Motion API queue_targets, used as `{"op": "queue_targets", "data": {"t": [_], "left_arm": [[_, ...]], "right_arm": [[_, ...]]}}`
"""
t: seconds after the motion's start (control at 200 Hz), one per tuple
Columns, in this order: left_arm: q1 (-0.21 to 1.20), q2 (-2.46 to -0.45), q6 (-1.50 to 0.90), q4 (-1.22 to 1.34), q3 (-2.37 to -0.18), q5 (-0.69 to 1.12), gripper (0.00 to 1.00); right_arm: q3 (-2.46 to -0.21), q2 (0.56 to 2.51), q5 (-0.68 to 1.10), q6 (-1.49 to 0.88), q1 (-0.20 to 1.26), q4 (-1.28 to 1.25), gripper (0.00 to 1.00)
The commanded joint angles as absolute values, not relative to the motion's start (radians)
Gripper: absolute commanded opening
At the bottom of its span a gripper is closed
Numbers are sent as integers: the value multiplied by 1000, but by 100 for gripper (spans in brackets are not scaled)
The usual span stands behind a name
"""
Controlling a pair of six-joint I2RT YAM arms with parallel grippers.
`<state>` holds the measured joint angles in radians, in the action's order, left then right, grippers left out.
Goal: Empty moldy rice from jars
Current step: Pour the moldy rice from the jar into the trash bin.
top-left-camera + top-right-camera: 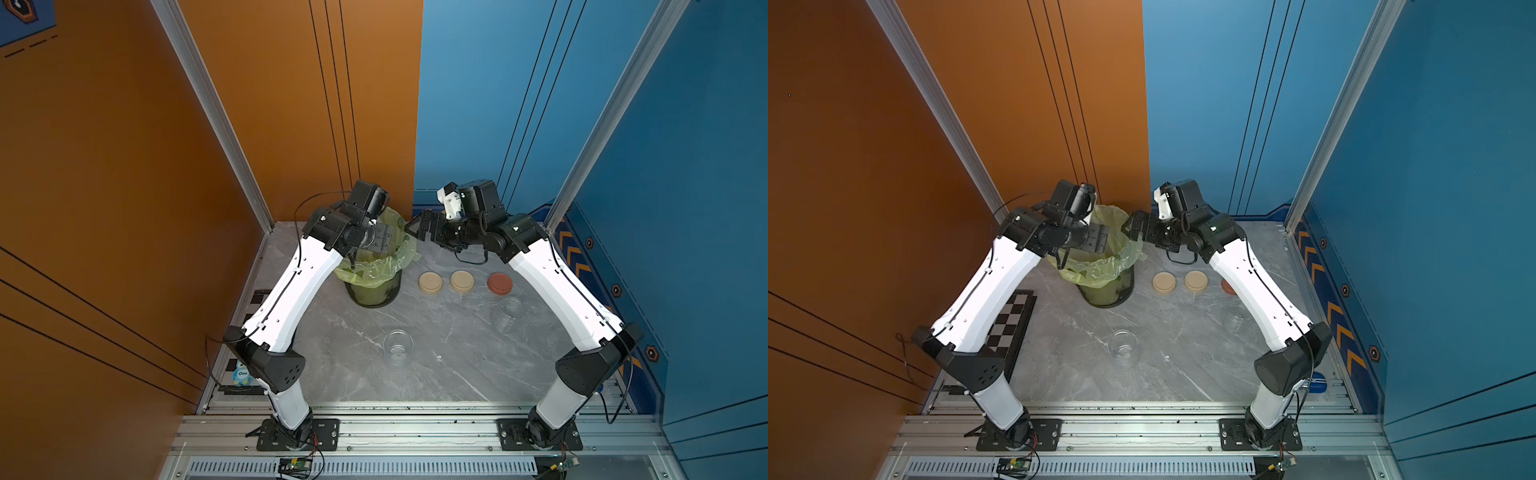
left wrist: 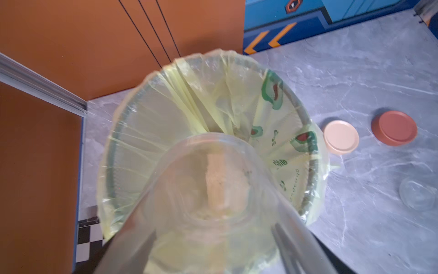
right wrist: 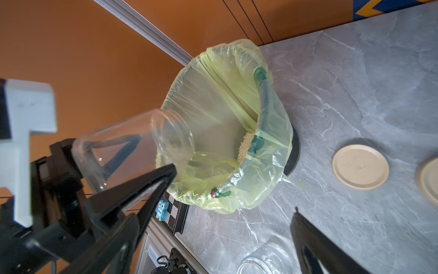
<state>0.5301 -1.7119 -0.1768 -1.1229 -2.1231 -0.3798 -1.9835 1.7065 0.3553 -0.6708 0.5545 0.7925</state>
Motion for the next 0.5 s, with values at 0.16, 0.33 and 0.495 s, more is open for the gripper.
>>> {"op": "queue_targets", "data": {"t": [0.16,0.33,0.495], "left_arm": [[466,-1663,-115,-991,-2060,-483,0],[441,-1646,-133,-1007,-2055,-402,0],[375,-1706,-181,-1117,-2155,-127,0]], "right_arm": [[-1958,1674,329,-690,540,782,100],[-1960,1678,335,-691,534,782,100],[-1956,1682,340,-693,532,782,100]]}}
